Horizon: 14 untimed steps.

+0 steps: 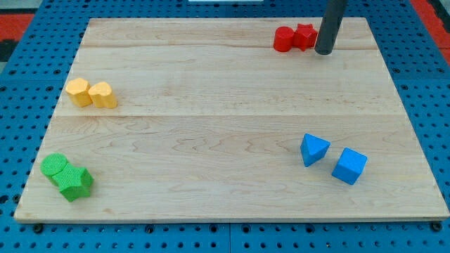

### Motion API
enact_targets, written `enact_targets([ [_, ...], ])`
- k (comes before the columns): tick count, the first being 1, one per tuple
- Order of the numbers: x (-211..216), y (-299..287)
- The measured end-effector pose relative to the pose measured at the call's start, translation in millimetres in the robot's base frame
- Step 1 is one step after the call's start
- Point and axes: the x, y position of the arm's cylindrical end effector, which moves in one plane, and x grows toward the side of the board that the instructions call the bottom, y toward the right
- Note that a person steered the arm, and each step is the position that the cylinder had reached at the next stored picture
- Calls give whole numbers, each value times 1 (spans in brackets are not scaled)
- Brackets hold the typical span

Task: Move both the red blocks horizontally to each other at the center of the board

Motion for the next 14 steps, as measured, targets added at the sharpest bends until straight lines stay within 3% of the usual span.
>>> enact_targets([
  [2, 3, 4],
  [4, -44, 13],
  [7, -44, -209],
  [8, -41, -243],
  [10, -42, -155],
  [11, 30, -150],
  [12, 12, -152],
  [13, -32, -177],
  [14, -19, -241],
])
